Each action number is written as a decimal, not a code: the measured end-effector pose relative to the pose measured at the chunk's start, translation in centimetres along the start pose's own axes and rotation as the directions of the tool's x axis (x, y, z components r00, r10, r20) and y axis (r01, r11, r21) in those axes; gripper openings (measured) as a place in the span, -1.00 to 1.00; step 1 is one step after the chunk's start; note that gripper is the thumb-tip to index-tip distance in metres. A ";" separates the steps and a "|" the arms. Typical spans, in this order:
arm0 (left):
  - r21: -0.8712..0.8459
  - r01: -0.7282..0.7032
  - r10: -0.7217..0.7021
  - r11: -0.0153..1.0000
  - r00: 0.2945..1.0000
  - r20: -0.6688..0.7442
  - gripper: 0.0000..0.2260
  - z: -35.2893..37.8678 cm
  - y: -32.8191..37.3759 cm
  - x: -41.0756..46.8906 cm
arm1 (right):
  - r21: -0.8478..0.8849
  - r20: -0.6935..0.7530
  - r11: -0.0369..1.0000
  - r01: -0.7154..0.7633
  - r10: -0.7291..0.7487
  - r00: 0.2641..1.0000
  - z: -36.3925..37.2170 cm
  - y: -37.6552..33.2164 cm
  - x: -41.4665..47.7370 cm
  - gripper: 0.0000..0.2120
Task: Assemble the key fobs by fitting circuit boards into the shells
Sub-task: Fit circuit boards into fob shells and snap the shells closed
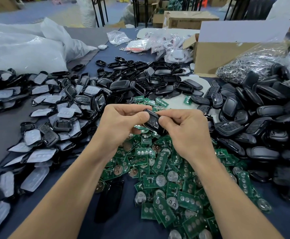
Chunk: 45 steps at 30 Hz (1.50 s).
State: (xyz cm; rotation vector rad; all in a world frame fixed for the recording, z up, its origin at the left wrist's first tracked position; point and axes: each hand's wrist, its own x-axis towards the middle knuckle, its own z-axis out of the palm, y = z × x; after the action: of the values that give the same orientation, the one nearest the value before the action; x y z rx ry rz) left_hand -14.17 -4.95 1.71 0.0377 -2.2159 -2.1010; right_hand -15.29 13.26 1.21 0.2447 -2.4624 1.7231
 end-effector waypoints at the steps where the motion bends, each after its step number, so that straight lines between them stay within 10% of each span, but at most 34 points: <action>1: 0.001 0.001 -0.001 1.000 1.000 0.009 -0.83 -0.1 0.0 0.0 | -0.003 0.004 1.000 0.002 -0.002 1.000 0.0 0.0 0.0 -0.85; 15: -0.213 0.056 -0.052 0.976 0.998 0.025 -0.78 0.7 -0.1 0.0 | 0.380 0.117 0.903 -0.200 0.167 0.979 -0.5 0.1 0.6 -0.71; 28: -0.107 -0.075 0.072 0.991 0.997 -0.037 -0.81 1.2 -0.1 -0.2 | 0.363 0.043 0.929 -0.071 0.059 0.997 -0.5 -0.1 0.3 -0.71; 40: -0.026 -0.233 0.232 0.972 0.972 -0.047 -0.75 1.4 -0.2 -0.2 | 0.133 -0.082 0.987 0.088 -0.078 0.994 0.2 -0.6 -0.5 -0.73; 45: 0.105 -0.264 0.272 0.959 0.959 -0.075 -0.72 1.4 -0.6 -0.1 | -0.217 -0.046 0.964 0.156 -0.170 0.984 1.0 0.0 -0.7 -0.74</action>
State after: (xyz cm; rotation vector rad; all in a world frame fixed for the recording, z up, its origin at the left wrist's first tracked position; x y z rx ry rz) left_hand -14.17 -3.60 1.02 -0.1518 -2.1296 -1.8176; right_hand -14.59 12.38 0.78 0.3523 -2.4770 1.3700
